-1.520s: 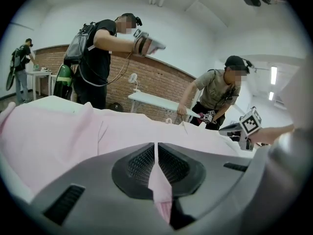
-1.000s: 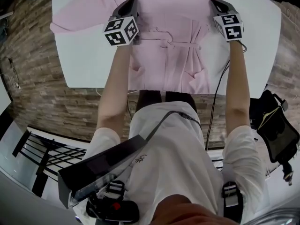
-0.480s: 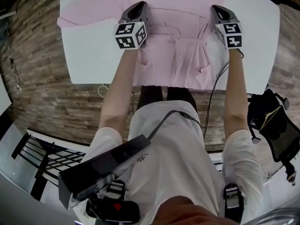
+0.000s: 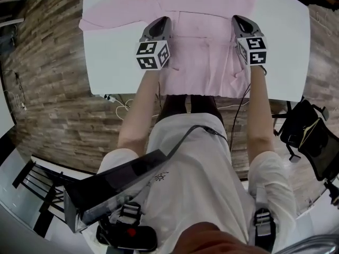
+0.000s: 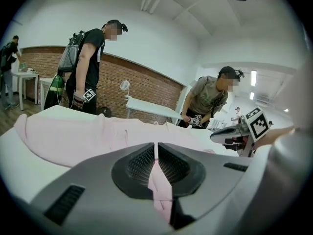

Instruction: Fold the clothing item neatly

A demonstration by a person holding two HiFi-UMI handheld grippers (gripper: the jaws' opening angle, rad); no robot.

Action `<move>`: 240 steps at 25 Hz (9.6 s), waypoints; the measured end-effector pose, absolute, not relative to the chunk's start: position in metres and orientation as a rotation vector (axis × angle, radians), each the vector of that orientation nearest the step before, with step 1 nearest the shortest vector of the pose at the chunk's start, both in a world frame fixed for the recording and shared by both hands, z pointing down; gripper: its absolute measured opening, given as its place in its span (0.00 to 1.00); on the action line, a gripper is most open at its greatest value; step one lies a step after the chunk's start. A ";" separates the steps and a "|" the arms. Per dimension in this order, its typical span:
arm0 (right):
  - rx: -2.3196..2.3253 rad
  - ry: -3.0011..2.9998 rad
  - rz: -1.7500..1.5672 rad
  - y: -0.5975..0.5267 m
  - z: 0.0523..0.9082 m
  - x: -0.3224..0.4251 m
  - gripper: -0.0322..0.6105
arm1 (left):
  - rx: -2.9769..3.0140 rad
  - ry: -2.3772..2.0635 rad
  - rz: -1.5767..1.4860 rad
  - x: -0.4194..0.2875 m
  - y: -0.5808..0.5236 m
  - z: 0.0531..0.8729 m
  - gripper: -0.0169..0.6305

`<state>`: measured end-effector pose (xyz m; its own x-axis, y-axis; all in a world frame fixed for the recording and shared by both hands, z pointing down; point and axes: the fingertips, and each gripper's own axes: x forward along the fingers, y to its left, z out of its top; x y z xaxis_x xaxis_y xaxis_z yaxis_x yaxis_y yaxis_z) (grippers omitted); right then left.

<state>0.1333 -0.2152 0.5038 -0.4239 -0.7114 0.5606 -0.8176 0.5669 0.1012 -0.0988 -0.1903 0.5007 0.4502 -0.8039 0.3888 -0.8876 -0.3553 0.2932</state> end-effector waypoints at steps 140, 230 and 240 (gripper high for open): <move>0.741 -2.465 0.248 -0.144 0.478 -0.252 0.06 | 1.786 -2.036 0.282 -0.505 -0.264 0.505 0.07; 1.358 -2.187 0.524 -0.116 0.517 0.160 0.06 | 2.917 -0.864 0.827 0.164 -0.250 0.547 0.17; 1.399 -2.197 0.492 -0.144 0.512 0.171 0.06 | 2.852 -0.676 0.807 0.173 -0.233 0.554 0.23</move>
